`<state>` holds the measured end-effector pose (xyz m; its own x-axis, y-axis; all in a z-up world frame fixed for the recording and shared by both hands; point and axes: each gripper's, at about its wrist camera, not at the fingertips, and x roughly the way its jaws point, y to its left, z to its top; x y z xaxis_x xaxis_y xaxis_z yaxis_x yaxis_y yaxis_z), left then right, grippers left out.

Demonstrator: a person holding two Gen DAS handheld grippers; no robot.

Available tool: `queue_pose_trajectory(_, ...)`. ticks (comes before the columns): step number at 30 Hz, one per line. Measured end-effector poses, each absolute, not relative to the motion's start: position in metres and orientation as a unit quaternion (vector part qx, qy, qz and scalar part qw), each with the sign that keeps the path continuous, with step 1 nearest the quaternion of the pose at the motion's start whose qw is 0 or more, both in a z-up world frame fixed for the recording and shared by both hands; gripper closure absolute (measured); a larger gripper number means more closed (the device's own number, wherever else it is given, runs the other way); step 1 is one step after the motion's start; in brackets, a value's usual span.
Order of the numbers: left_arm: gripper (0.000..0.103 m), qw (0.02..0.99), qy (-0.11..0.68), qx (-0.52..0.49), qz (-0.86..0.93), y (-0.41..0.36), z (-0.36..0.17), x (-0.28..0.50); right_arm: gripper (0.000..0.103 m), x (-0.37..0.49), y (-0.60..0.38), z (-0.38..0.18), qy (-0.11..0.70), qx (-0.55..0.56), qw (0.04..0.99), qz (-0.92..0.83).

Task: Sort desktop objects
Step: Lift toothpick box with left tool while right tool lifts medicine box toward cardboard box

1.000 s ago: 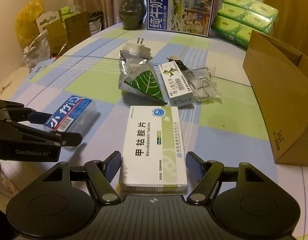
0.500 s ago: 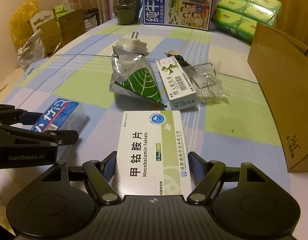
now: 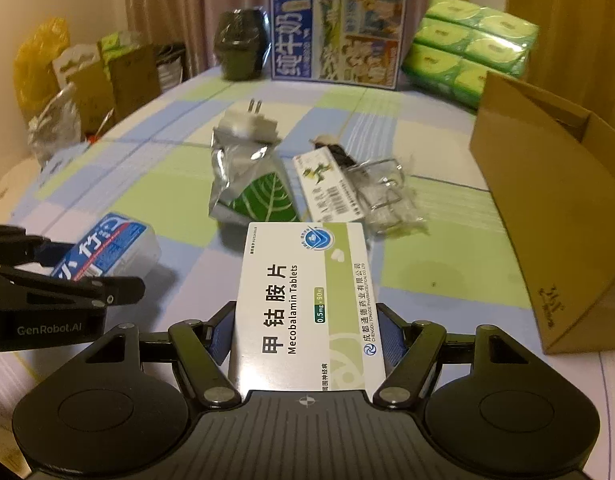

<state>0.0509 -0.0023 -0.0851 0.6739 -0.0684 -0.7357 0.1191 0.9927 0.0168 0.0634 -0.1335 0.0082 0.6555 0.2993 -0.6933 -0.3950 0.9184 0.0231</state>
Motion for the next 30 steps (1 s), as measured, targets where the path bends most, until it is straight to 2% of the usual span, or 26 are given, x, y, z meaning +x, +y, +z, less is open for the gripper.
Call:
queue_pose_trajectory(9,0.051,0.926,0.369,0.029,-0.073,-0.03,-0.039,0.047,0.035,0.055,-0.16,0.069,0.329,-0.036,0.927,0.179)
queue_pose_trajectory(20,0.051,0.933,0.325,0.022,-0.151,-0.12,0.036,0.071,0.035,0.073,-0.246,0.154,0.289,-0.023,0.95,0.119)
queue_pose_trajectory(30,0.051,0.922,0.314,0.024,-0.226,-0.226,0.066,0.116,0.035,0.107,-0.341,0.168,0.299,-0.023,0.952,0.057)
